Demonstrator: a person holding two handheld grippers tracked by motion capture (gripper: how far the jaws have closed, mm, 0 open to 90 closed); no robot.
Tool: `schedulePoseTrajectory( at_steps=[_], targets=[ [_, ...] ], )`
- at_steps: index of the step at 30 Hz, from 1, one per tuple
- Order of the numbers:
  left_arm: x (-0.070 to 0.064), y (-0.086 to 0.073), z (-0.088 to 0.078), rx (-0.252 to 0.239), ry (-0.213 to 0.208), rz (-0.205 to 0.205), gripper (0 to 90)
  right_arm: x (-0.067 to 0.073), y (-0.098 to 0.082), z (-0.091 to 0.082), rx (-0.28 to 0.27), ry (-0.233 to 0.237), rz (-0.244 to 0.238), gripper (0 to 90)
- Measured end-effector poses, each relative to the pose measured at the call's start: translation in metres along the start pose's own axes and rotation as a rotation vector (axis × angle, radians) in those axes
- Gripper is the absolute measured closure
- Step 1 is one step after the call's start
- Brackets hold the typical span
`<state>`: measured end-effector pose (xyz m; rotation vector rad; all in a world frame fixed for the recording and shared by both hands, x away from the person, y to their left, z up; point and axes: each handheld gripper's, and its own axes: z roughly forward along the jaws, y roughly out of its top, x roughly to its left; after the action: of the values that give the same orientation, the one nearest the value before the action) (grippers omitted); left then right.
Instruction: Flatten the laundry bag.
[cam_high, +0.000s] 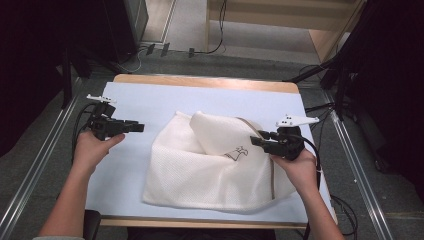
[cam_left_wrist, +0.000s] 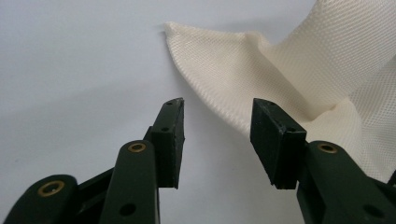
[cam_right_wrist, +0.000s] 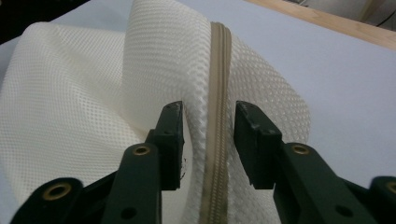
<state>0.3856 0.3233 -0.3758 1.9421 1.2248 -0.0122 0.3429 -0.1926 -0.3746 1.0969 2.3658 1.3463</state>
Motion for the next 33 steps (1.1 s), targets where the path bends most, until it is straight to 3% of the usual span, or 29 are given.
schedulePoseTrajectory(
  at_steps=[4, 8, 13, 17, 19, 20, 23, 25, 29, 30, 33],
  targets=[
    [0.000, 0.000, 0.013, 0.013, -0.011, -0.003, 53.7, -0.002, 0.004, 0.003, -0.005, -0.011, -0.018, 53.7],
    [-0.002, 0.001, 0.038, 0.065, -0.009, -0.001, 51.0, -0.007, 0.019, 0.013, 0.003, -0.001, -0.008, 52.9],
    [-0.006, 0.003, 0.067, 0.113, -0.011, 0.024, 49.1, -0.009, 0.022, 0.022, 0.020, 0.003, -0.011, 52.6],
    [-0.004, 0.001, 0.084, 0.166, -0.012, 0.008, 48.9, -0.013, 0.021, 0.032, 0.038, 0.002, -0.012, 52.9],
    [-0.003, -0.002, 0.093, 0.202, -0.025, -0.004, 52.1, -0.015, 0.020, 0.034, 0.040, -0.005, -0.002, 56.1],
    [-0.003, -0.004, 0.098, 0.243, -0.023, -0.003, 63.2, -0.016, 0.018, 0.035, 0.043, -0.003, 0.001, 63.6],
    [-0.003, -0.005, 0.100, 0.254, -0.035, -0.014, 82.8, -0.016, 0.016, 0.036, 0.050, -0.006, 0.003, 77.0],
    [-0.002, -0.004, 0.098, 0.244, -0.053, -0.012, 87.6, -0.016, 0.016, 0.035, 0.062, -0.014, 0.006, 81.4],
    [0.003, 0.000, 0.079, 0.170, -0.039, -0.020, 88.1, -0.015, 0.017, 0.029, 0.046, -0.026, -0.003, 82.4],
    [0.011, 0.000, 0.066, 0.126, -0.023, -0.036, 88.1, -0.015, 0.017, 0.027, 0.039, -0.032, -0.007, 82.4],
    [0.019, 0.000, 0.055, 0.094, -0.002, -0.055, 88.1, -0.015, 0.018, 0.022, 0.021, -0.049, -0.009, 82.4]
  ],
)
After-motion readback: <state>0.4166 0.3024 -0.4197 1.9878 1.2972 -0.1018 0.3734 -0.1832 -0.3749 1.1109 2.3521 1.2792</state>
